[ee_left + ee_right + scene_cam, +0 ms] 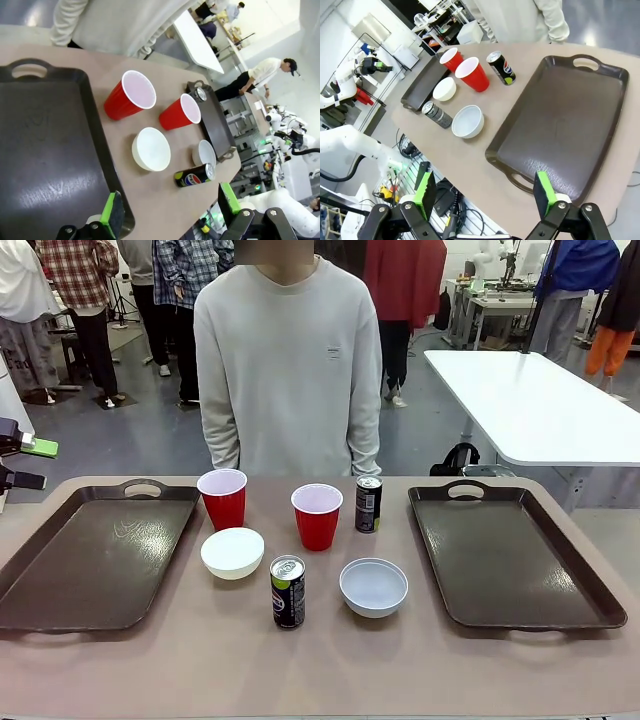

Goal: Prepare tableware on both trays.
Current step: Pick up a Picnic Bowl from the table and place it on a Handle tray.

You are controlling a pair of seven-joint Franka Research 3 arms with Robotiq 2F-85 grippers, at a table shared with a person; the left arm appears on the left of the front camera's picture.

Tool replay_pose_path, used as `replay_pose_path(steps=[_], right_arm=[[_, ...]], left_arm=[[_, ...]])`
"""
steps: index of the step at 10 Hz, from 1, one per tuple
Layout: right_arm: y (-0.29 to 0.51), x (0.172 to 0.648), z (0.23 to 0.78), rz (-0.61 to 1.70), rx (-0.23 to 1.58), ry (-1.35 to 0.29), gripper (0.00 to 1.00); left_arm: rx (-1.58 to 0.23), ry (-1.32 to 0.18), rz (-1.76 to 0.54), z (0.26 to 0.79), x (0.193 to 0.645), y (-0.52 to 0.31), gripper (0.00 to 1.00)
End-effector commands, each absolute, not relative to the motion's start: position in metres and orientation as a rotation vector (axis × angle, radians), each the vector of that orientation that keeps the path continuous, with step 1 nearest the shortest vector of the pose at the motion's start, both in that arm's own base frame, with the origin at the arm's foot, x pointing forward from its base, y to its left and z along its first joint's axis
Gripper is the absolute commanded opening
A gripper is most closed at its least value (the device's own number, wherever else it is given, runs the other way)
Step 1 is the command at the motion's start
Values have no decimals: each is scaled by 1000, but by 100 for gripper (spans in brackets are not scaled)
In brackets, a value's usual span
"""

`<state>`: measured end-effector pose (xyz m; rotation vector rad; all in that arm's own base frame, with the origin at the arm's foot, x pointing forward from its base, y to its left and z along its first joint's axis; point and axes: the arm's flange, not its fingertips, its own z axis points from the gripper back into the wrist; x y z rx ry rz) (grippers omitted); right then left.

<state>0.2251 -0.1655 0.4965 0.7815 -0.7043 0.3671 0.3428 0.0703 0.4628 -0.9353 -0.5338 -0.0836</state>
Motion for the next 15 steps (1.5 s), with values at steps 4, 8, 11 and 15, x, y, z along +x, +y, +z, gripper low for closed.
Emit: replay_pose_path(steps=[4,8,11,15], right_arm=[[-167,230,495,376,775,-716,100],[-167,230,495,376,775,-716,100],[-166,225,496,367,782,-703,100],[-1,298,611,428,291,-520,100]], left_arm=[[-948,-544,-76,465,344,67,100],[-948,-544,-76,465,344,67,100],[-948,-544,-76,465,344,67,100],[-948,-544,-76,465,344,67,100]])
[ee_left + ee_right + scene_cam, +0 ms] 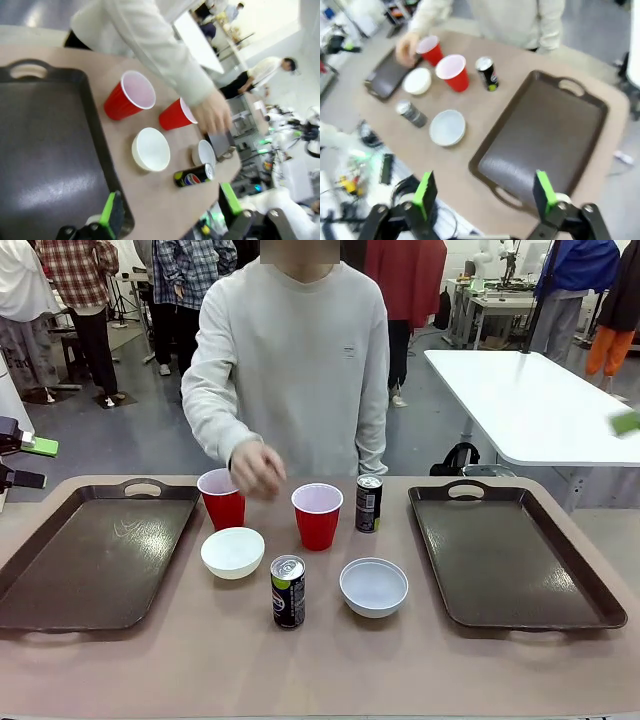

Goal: Prepare tableware on both trays.
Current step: Pick up a Picnic Bowl from the table and place it on a Handle tray.

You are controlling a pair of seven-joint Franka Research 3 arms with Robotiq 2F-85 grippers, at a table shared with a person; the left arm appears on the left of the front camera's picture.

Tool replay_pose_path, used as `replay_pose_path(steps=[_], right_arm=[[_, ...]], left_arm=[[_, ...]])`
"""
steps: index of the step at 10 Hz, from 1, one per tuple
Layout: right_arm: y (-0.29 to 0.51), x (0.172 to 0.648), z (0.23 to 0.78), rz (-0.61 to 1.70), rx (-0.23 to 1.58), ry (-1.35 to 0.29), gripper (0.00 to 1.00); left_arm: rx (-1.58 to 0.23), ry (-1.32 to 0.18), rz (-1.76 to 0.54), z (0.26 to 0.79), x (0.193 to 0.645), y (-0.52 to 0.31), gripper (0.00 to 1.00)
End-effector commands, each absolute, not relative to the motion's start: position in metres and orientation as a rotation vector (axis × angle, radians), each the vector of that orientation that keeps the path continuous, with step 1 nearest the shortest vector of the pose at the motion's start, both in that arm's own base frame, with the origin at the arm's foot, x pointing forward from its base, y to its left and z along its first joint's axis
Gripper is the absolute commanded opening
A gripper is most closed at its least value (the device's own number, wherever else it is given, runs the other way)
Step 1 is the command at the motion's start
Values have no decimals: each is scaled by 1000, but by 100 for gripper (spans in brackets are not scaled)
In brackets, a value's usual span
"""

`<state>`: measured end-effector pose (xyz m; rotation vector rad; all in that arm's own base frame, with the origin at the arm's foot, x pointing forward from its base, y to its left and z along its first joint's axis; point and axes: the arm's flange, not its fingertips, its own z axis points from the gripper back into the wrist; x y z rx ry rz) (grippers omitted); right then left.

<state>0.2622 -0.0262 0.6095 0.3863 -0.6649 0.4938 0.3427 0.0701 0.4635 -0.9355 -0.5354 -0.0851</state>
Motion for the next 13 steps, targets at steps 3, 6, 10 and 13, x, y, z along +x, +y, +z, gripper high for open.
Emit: replay_pose_path(steps=[3,6,10,13], right_arm=[[97,325,588,493,108,-360,100],[184,332,540,564,177,-262,100],[193,323,526,597,155,-241,100],[200,330,503,554,162,-224,100]], left_arm=[[-948,-544,-76,465,344,67,100],[-948,-544,-76,465,344,67,100],[-948,-544,-76,465,344,67,100],[-948,-544,-76,465,344,67,100]])
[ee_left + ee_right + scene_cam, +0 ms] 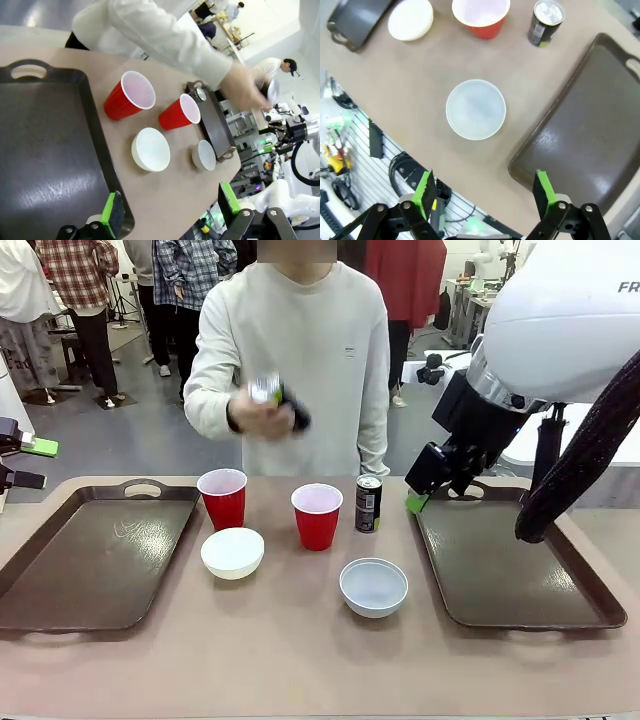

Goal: Prepare tableware on both trays.
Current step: Pick up a Picnic Bowl from the table and place it on a Handle tray.

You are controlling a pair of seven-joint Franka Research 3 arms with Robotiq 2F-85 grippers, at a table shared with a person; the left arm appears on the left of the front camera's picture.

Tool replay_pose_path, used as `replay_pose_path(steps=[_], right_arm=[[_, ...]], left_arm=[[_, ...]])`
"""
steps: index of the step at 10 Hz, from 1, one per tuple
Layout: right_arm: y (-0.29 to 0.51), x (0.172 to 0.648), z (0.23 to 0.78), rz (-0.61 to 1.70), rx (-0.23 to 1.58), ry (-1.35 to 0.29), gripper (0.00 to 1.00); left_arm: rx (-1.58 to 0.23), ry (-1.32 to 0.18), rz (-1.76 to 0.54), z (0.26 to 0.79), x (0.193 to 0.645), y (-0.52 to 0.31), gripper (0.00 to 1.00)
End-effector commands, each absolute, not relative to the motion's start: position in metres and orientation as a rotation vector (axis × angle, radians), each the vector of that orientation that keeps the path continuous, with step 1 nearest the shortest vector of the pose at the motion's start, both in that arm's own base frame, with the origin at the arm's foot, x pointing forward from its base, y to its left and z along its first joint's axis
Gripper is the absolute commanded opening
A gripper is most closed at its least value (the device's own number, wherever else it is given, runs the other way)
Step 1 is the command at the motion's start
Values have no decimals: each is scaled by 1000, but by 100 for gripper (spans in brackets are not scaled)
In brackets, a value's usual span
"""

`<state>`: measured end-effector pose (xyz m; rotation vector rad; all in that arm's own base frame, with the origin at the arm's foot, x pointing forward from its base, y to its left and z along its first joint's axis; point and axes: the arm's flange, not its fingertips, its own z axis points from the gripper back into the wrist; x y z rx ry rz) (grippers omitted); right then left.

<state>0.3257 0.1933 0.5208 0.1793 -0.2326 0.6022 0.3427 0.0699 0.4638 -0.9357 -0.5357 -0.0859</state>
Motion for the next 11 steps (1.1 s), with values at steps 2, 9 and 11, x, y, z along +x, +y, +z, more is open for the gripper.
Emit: replay_pose_path(steps=[2,9,11], right_arm=[[217,345,465,511,135,-194,100],[227,405,352,321,112,-179,100],[229,393,360,340,127,-176,100]], left_arm=[[-948,-544,-76,465,344,67,100],[-948,-544,-76,465,344,67,100],[-948,-544,-76,465,344,67,100]])
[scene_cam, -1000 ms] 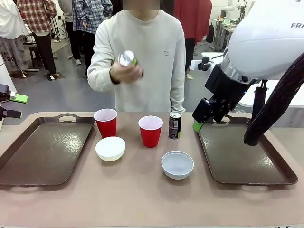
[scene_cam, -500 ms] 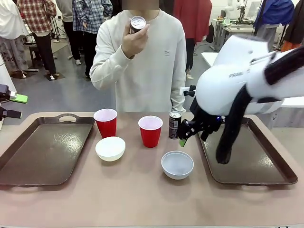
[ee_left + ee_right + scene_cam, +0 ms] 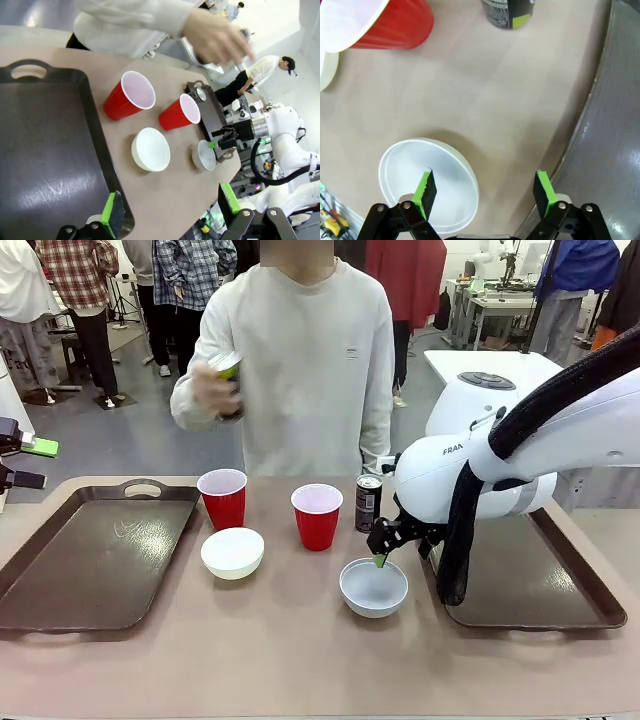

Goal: Prepare tableware on both trays.
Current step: Pick up a Picnic Bowl from the table and place it on a Handle tray.

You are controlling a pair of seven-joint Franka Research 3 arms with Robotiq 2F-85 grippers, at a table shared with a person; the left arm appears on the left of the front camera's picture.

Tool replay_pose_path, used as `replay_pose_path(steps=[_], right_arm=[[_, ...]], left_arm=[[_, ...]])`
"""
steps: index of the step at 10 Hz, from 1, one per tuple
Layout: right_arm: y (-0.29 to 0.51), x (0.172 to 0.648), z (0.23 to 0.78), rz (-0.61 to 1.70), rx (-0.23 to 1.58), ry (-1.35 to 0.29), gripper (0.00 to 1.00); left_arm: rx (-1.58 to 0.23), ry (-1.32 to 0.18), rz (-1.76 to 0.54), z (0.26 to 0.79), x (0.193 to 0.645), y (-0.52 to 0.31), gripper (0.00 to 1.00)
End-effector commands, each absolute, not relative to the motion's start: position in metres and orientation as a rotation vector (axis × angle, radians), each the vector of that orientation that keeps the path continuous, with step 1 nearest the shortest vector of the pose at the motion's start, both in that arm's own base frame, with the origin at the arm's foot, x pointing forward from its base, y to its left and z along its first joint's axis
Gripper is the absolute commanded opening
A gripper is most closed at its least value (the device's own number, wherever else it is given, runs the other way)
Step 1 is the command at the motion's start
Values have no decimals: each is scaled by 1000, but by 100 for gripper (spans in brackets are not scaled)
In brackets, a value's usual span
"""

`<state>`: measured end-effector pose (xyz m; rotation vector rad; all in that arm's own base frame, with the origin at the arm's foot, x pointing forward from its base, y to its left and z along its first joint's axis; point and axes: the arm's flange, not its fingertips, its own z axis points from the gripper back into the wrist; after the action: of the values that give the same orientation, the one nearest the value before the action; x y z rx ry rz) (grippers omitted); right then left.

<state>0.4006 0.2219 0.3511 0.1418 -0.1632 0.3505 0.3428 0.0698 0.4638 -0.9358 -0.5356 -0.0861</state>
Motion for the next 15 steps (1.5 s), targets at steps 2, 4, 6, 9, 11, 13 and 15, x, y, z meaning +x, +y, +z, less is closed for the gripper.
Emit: replay_pose_path(steps=[2,4,6,9,11,13,15], right_arm=[[230,392,348,347,128,-124,100],[228,390,341,383,117,-77,70],[226,390,339,392,110,-43,14],[225,390,340,402,118,-28,0],[219,385,352,401,133,-18,0],[223,389,347,408,145,-28,0],[216,379,369,424,179,-34,0]], left_arm=[[-948,-544,-76,465,344,67,100],[-948,-544,-76,465,344,67,100],[-948,-544,-76,465,344,67,100],[-948,-544,-76,465,344,67,100],[-948,-544,-76,465,344,67,100],[-948,-544,-76,465,344,67,100],[-948,-544,-76,465,344,67,100]])
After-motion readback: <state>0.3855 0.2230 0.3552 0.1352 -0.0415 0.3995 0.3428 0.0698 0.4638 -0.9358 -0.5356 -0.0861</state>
